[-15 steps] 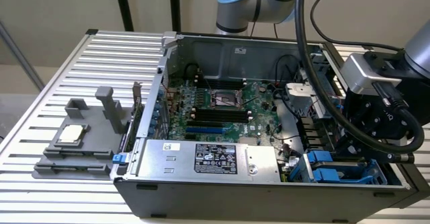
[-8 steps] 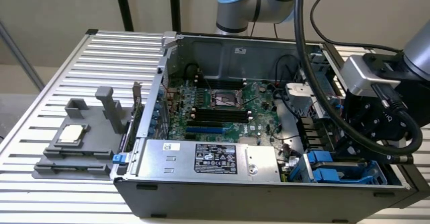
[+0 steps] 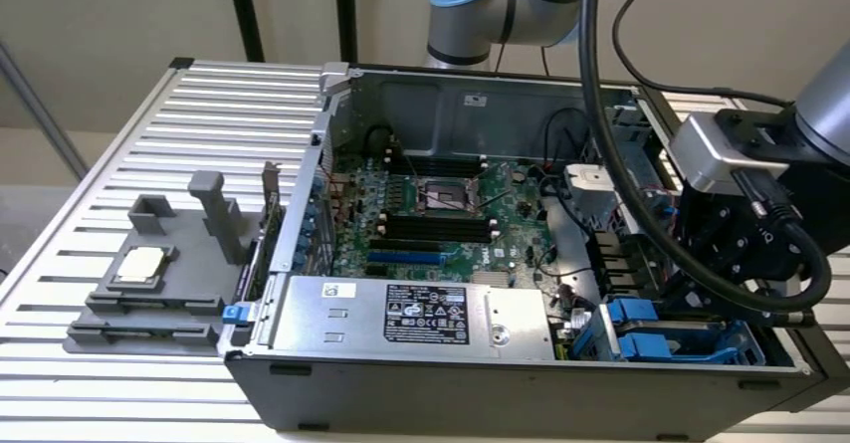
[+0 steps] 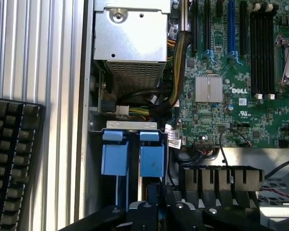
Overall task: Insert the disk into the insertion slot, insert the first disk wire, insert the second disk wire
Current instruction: 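Insert the second disk wire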
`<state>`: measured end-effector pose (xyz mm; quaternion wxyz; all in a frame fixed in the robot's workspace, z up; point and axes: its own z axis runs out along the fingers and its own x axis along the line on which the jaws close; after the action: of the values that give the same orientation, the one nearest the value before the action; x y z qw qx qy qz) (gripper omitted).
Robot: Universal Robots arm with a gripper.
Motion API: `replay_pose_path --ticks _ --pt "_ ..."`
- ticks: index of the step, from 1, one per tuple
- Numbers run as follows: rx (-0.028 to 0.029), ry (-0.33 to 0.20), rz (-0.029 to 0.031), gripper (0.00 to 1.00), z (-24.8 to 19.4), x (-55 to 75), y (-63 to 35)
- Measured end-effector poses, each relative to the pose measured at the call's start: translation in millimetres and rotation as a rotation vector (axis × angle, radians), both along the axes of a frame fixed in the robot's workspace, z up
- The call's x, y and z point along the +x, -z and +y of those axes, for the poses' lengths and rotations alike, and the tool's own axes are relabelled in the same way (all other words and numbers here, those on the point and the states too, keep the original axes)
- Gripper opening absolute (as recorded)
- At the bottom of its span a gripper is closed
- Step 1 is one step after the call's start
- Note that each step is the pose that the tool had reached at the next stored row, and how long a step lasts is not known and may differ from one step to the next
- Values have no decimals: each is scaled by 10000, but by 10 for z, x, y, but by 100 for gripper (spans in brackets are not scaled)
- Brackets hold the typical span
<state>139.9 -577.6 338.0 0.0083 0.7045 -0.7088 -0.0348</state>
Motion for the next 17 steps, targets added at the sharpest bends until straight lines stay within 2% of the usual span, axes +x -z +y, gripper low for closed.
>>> replay_pose_path --ticks 9,10,15,17 --pt "6 0 0 18 -8 0 15" --pt "5 0 4 25 -8 0 9" --pt "2 0 21 25 -11 -4 -139" --pt "4 0 21 25 -12 -42 -171"
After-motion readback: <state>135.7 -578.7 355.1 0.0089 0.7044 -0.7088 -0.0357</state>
